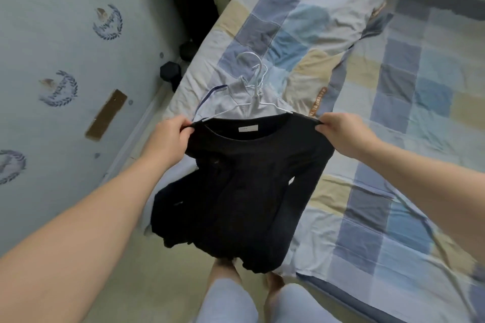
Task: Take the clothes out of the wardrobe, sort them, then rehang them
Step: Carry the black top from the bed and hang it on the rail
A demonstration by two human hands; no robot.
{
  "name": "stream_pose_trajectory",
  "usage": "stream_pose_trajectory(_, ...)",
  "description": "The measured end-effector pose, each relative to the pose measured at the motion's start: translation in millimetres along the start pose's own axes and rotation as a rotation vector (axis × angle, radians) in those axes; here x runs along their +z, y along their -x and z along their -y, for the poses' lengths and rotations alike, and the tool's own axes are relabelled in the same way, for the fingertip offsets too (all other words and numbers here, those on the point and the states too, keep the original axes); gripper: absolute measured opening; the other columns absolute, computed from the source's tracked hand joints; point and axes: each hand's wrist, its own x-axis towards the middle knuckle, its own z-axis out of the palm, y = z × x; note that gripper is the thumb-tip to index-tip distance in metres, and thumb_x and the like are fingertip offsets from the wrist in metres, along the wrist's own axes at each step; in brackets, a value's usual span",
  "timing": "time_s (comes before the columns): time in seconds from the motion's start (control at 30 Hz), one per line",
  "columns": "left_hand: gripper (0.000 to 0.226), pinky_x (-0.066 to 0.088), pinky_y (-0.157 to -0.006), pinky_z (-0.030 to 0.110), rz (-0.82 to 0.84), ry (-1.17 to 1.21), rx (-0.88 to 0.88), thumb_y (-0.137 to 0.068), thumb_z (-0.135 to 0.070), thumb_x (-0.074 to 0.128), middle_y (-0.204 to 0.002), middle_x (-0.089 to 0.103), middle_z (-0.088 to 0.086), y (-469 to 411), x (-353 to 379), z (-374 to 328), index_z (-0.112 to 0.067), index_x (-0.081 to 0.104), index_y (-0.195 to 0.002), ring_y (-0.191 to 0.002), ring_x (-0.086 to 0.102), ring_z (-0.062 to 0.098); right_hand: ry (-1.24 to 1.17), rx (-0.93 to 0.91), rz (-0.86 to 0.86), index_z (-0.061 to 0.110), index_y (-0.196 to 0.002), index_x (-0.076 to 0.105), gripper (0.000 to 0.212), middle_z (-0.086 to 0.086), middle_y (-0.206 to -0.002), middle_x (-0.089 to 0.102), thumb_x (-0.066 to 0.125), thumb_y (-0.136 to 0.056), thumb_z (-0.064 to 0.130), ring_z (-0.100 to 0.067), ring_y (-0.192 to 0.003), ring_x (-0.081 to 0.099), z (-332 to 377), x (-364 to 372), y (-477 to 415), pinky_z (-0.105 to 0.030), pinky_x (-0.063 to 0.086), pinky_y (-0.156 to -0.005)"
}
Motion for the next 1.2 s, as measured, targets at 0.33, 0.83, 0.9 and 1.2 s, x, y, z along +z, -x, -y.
stream_pose_trajectory(0.33,0.015,0.049,-0.064,0.030,-0.176,0.076,-0.181,-0.096,-0.026,0.059,-0.078,0.065,-0.012,194.7,-76.6,-0.5,-0.031,0.060,-0.082,-0.075,0.061,0.008,0.133,-0.300,-0.004,0.021,-0.083,0.055,0.019,0.006,-0.075,0.055,0.049,-0.100,0.026,-0.025,-0.075,0.054,80.7,-50.1,128.1,-0.042,0.051,-0.066)
stream_pose_trajectory(0.83,0.011,0.048,-0.073,0.035,-0.422,0.142,-0.258,-0.094,-0.020,0.062,-0.080,0.067,-0.003,483.0,-129.6,52.2,-0.021,0.064,-0.084,-0.080,0.062,0.018,0.258,-0.659,-0.145,0.030,-0.093,0.056,0.015,0.009,-0.088,0.059,0.044,-0.100,0.036,-0.018,-0.081,0.057,177.1,-15.1,311.2,-0.034,0.048,-0.064)
stream_pose_trajectory(0.9,0.010,0.048,-0.074,0.035,-0.446,0.142,-0.243,-0.094,-0.020,0.062,-0.081,0.067,-0.002,523.0,-131.9,58.2,-0.020,0.065,-0.084,-0.081,0.062,0.018,0.255,-0.684,-0.185,0.029,-0.096,0.059,0.017,0.010,-0.086,0.058,0.044,-0.100,0.037,-0.017,-0.079,0.055,182.3,-9.0,345.2,-0.032,0.046,-0.061)
stream_pose_trajectory(1.2,0.010,0.048,-0.071,0.034,-0.523,0.161,-0.290,-0.094,-0.020,0.063,-0.081,0.068,0.001,668.6,-123.4,71.1,-0.019,0.066,-0.085,-0.080,0.062,0.019,0.284,-0.750,-0.185,0.028,-0.095,0.058,0.016,0.010,-0.085,0.057,0.045,-0.101,0.035,-0.014,-0.075,0.052,204.6,10.9,464.0,-0.030,0.043,-0.060)
